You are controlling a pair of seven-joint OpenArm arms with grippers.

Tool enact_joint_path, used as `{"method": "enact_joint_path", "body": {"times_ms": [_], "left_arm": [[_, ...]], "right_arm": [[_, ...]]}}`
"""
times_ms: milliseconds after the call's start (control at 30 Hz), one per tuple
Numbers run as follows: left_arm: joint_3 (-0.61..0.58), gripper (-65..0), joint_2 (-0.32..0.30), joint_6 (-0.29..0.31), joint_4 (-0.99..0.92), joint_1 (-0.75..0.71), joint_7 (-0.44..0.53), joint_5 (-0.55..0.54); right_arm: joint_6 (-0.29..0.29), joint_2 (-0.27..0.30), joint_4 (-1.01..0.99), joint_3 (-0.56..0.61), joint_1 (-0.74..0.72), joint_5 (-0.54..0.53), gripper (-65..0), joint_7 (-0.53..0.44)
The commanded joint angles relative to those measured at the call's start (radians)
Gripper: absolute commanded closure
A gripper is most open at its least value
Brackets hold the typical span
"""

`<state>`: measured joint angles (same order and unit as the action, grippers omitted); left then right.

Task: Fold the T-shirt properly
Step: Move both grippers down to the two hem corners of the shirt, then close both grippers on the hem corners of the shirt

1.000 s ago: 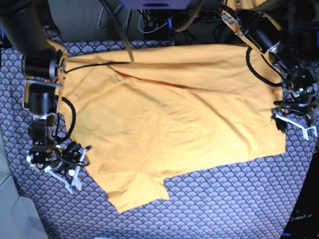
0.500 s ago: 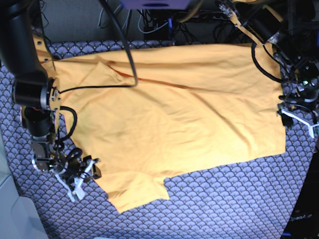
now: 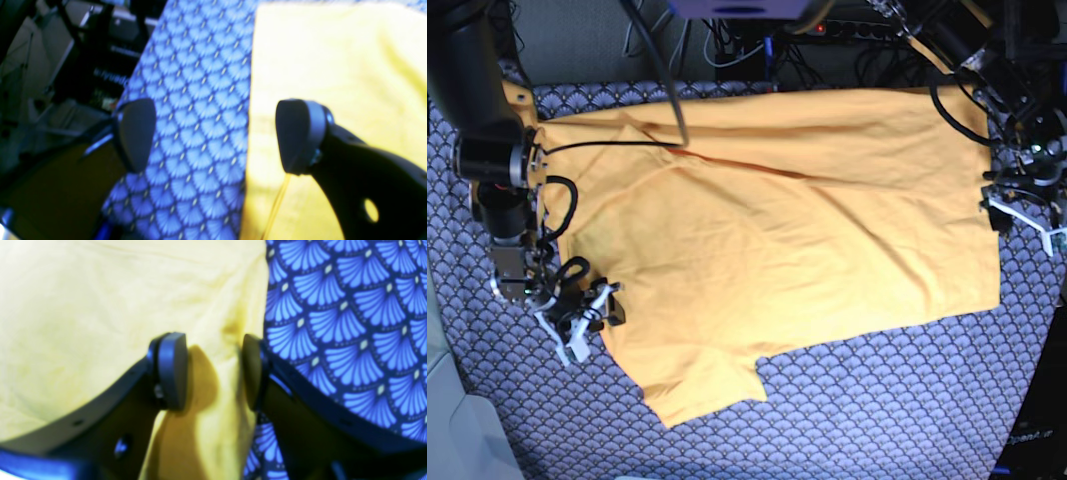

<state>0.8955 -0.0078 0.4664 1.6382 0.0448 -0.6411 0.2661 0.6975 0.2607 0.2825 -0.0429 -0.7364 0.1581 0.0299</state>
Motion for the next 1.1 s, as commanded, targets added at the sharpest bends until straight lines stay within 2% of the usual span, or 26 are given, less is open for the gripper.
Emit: {"method": "enact_joint_path", "body": {"times_ms": [0,167,300,433,533,633,900,1033,1067], "left_arm": [[-0.002,-54.3,-0.011,-0.007,0.021,0.017,0.023,-0.009],[-0.002,-54.3,-0.011,-0.007,0.052,0.004,0.017,-0.009],[-0.003,-54.3,-0.004,-0.007,0.084,-0.006,0.016,-0.009],[-0.002,-54.3,0.009,-0.007,0.107,-0.007,0.016,-0.003],[-0.002,-54.3,0.010,-0.007,0.107,-0.024,0.014,-0.009],[-0.002,-54.3,0.010,-0.007,0.102,-0.026,0.016,-0.009],[-0.002,-54.3,0.012,-0.007,0.106,-0.027,0.016,-0.011],[-0.002,-54.3,0.012,-0.007,0.106,-0.027,0.016,-0.011],[-0.002,-54.3,0.012,-0.007,0.106,-0.029,0.016,-0.011]], "right_arm": [[0.001,0.009,0.016,-0.002,-0.041,-0.012,-28.1,-0.023],[0.001,0.012,0.017,-0.002,-0.045,-0.013,-28.1,-0.025],[0.001,0.012,0.017,-0.002,-0.047,-0.013,-28.2,-0.075],[0.001,0.009,0.017,-0.035,-0.047,-0.015,-28.2,-0.083],[-0.048,0.009,0.017,-0.056,-0.047,-0.015,-29.0,-0.086],[-0.048,0.009,0.017,-0.056,-0.047,-0.015,-31.4,-0.087],[-0.058,0.007,0.016,-0.059,-0.045,-0.015,-31.5,-0.087],[-0.154,-0.002,0.016,-0.059,-0.044,-0.015,-31.8,-0.087],[-0.161,-0.004,0.016,-0.058,-0.044,-0.015,-31.8,-0.087]]}}
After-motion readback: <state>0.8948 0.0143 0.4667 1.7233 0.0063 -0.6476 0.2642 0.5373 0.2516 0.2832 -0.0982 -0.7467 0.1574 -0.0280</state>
